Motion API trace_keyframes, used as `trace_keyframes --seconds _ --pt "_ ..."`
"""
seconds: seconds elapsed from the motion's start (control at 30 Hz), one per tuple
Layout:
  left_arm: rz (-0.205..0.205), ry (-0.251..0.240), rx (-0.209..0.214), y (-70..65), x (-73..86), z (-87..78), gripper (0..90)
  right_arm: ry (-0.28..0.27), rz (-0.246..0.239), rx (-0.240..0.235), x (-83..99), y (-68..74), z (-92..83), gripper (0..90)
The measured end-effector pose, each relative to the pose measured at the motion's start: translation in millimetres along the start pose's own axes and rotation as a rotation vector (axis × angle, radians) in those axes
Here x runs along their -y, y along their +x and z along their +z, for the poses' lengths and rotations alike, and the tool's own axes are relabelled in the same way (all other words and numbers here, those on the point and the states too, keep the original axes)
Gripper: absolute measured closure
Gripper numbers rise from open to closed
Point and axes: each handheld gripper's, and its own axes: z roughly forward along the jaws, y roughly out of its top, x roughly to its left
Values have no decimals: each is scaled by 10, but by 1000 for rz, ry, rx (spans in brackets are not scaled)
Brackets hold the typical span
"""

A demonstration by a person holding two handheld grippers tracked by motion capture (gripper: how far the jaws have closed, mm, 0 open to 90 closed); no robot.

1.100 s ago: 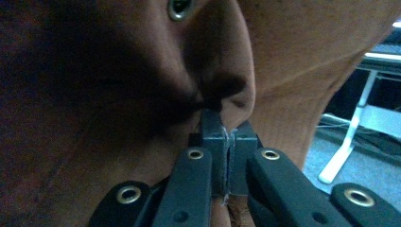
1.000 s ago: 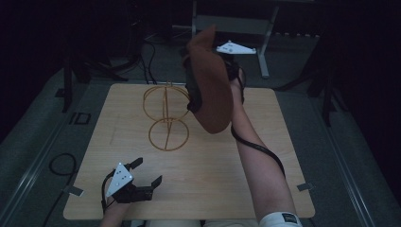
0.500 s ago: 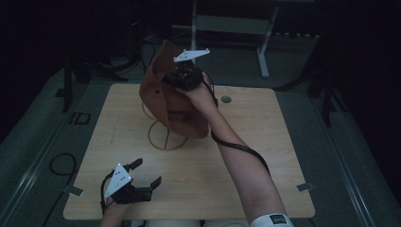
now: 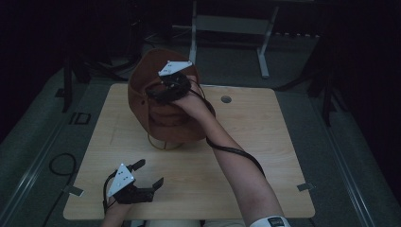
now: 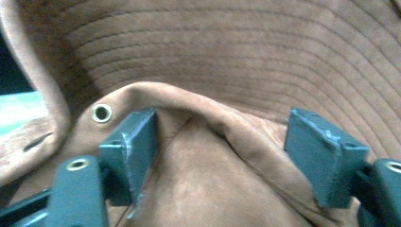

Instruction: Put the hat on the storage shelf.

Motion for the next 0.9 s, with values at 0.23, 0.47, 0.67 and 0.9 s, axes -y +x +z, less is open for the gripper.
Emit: trace_keyframes --seconds 0.23,0.47,0.67,0.9 --pt "-2 9 0 0 21 5 68 -27 22 -38 34 -17 -41 190" --pt "-9 10 -3 16 35 9 67 -7 48 -63 3 -75 -246 167" --pt "-8 8 -6 15 36 13 67 4 81 -59 46 -121 -360 166" --pt "-5 21 -14 26 56 29 67 -30 88 -41 202 -136 -698 156"
